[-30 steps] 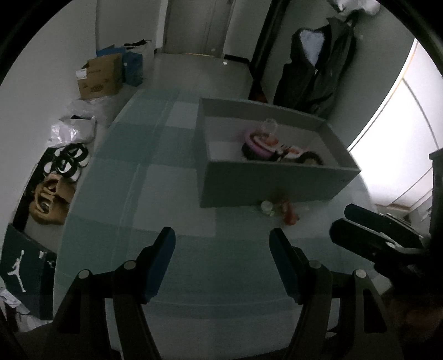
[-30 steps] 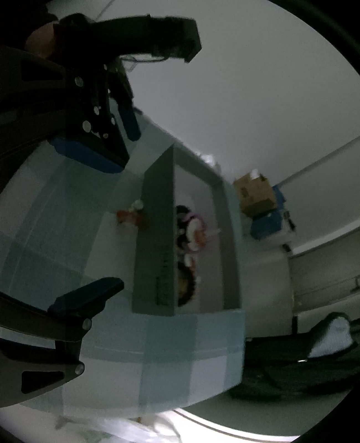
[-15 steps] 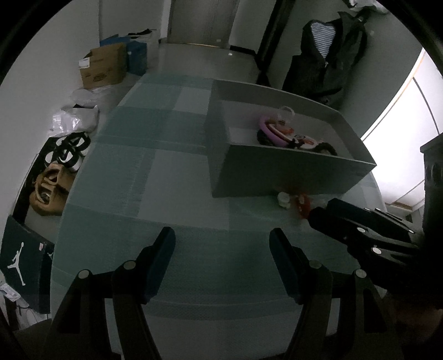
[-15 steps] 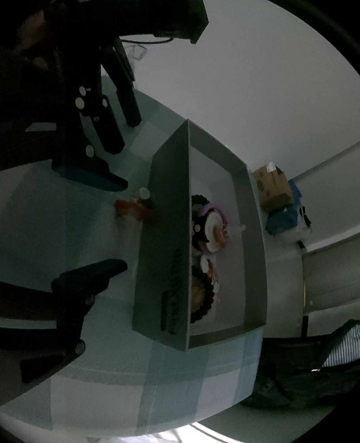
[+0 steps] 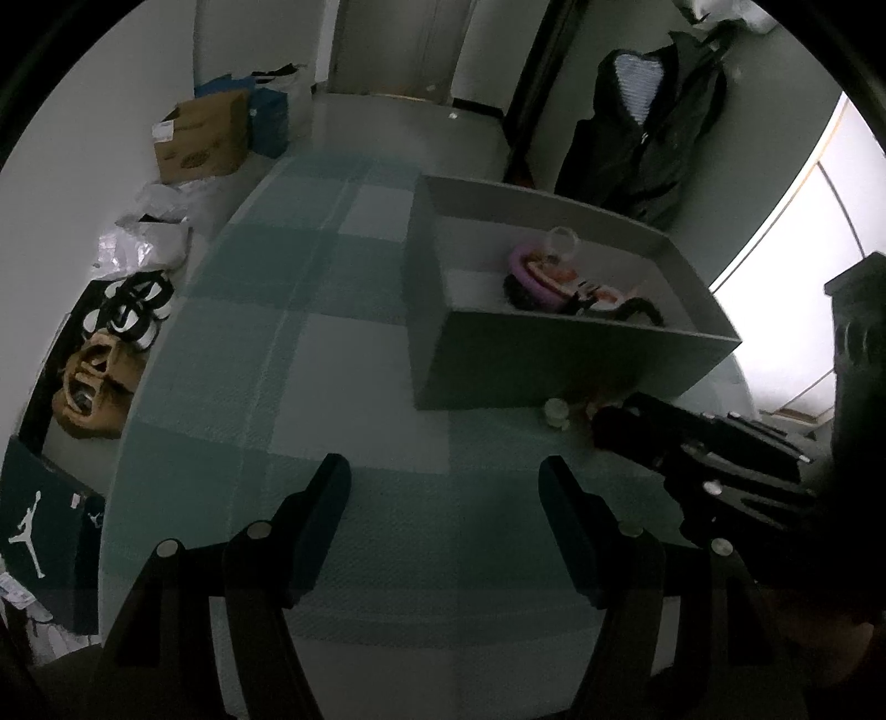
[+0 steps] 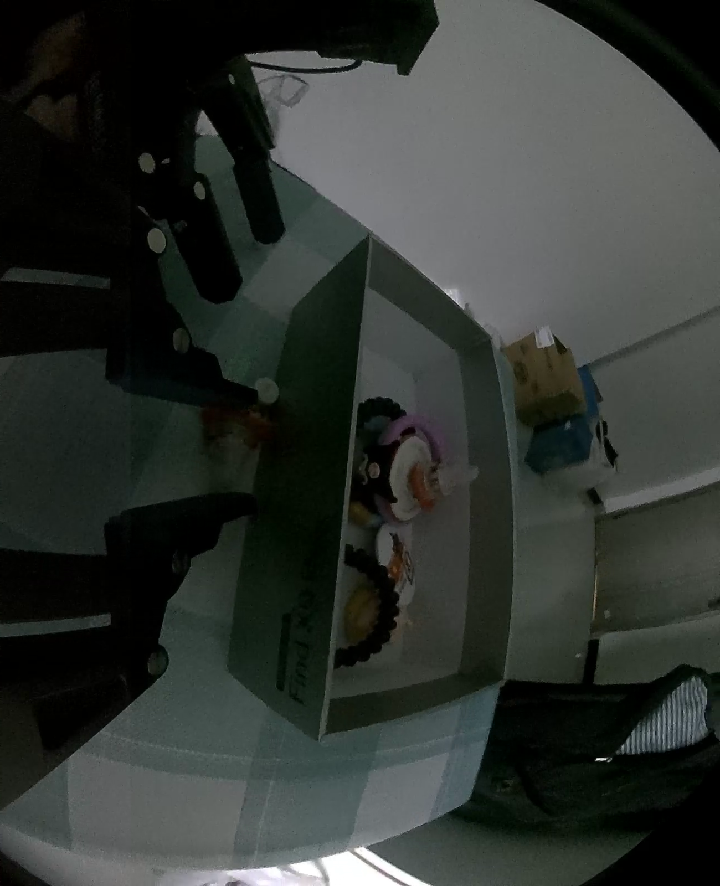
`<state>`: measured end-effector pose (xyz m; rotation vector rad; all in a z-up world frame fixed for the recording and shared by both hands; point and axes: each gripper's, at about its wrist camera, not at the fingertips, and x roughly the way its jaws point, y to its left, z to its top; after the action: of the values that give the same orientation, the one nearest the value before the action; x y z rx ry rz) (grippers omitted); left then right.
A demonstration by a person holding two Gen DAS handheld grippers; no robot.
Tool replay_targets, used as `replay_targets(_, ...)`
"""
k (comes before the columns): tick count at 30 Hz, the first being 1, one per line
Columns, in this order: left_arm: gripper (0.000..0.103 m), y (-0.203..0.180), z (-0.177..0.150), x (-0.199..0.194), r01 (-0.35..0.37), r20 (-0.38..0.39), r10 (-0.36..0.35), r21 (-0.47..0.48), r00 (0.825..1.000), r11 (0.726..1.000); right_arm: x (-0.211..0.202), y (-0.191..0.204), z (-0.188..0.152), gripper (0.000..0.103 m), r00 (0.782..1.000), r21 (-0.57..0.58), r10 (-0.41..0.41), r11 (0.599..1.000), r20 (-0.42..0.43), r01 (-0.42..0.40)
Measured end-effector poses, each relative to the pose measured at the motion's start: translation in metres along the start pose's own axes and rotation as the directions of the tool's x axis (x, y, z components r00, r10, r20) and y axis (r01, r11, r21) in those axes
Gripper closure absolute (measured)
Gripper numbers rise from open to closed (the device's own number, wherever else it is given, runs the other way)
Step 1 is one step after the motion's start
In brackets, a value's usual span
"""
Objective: Organize jewelry
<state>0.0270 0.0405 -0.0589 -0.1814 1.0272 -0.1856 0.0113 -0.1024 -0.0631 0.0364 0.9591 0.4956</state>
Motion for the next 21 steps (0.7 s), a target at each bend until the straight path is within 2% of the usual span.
replay_targets(10,0.037,-0.02,0.005,0.004,0.024,-0.009,-0.024,-0.002,1.0,1.0,-0.026,-0.02,0.0,0.074,0.998,0.07,0.04,0.997,0.048,-0.044)
replay_targets(12,0.037,-0.025,0.004,0.005,0.008,-0.005,-0.008,0.005,1.0,1.0,-0.033,-0.026,0.0,0.074,0.997,0.092,0.045,0.994,0.063,-0.051)
replay_targets(15,0.037,-0.029,0.003,0.004,-0.057,0.022,0.056,0.028,0.998,0.998,-0.042,-0.036,-0.001,0.074,0.996,0.126,0.052,0.99,0.074,-0.061)
replay_targets(21,0.037,-0.025,0.002,0.007,-0.016,0.016,0.016,0.001,1.0,1.0,-0.068,-0.051,0.001,0.074,0.988,0.187,0.065,0.978,0.137,-0.091)
